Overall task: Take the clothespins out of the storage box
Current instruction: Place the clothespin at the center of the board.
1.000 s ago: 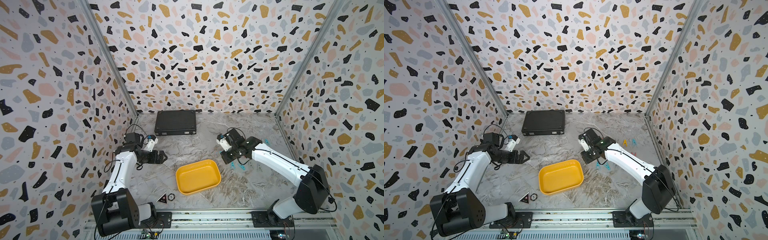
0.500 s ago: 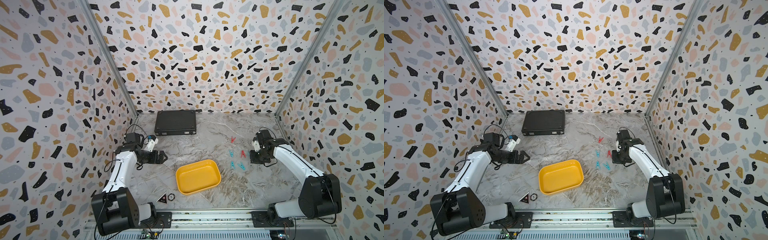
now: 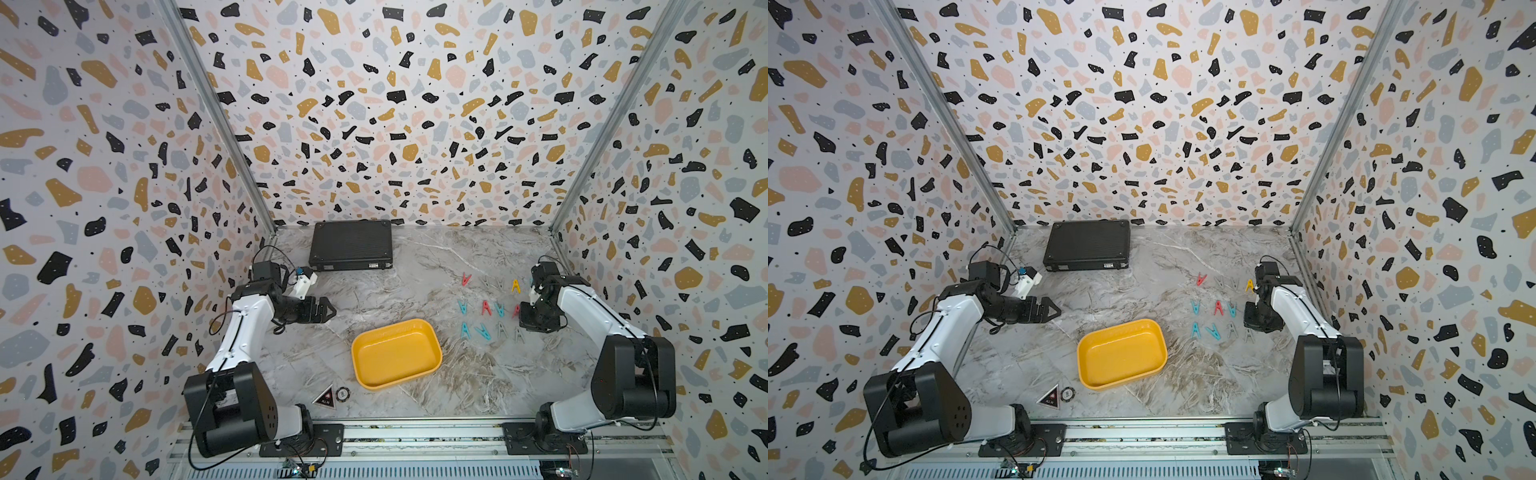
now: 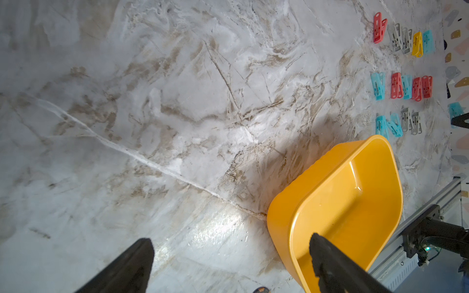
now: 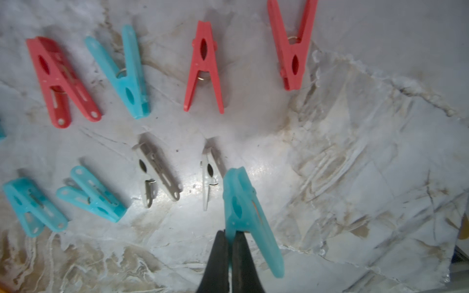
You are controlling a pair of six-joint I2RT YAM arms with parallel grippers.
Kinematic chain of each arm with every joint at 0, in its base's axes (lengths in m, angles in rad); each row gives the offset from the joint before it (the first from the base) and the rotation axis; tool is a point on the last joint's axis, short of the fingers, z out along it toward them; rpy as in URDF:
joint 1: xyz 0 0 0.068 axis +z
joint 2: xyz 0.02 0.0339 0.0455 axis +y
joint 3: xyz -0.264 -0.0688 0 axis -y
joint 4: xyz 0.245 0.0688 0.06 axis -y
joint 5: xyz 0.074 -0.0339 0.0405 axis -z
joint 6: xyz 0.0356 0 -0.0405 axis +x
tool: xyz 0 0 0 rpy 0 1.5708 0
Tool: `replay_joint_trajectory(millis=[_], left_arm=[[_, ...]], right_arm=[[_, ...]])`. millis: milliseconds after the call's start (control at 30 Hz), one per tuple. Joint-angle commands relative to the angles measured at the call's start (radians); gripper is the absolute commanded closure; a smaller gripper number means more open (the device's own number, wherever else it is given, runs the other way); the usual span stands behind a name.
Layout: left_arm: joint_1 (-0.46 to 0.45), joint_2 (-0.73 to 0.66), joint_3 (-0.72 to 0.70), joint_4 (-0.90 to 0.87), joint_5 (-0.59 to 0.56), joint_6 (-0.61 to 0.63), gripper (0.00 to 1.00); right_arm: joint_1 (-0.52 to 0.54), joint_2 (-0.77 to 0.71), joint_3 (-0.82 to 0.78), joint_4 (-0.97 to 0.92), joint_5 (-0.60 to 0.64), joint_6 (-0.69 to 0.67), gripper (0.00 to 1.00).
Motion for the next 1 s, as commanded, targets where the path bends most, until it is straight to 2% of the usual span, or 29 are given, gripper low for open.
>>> replay_joint_trajectory(millis=[0,200,800,967], left_arm=[[-0.005,0.005,0.012,-0.016,0.025,-0.001,0.0],[-0.006,-0.001,0.007,-0.016,0.022,0.0,0.0],[-0.006,-0.006,0.0,-0.011,0.019,0.001,0.0],[-0.005,-0.006,-0.002,-0.009,0.019,0.001,0.0]], right_arm=[[-0.011,0.031,-0.011,-0.012,0.045,0.023,1.0],[-0.029,0.082,-0.017,0.02,0.104,0.03,1.0],[-0.053,0.181,-0.029,0.077,0.107,0.049,1.0],[-0.054,0.157,-0.059,0.09,0.103,0.061,0.91]])
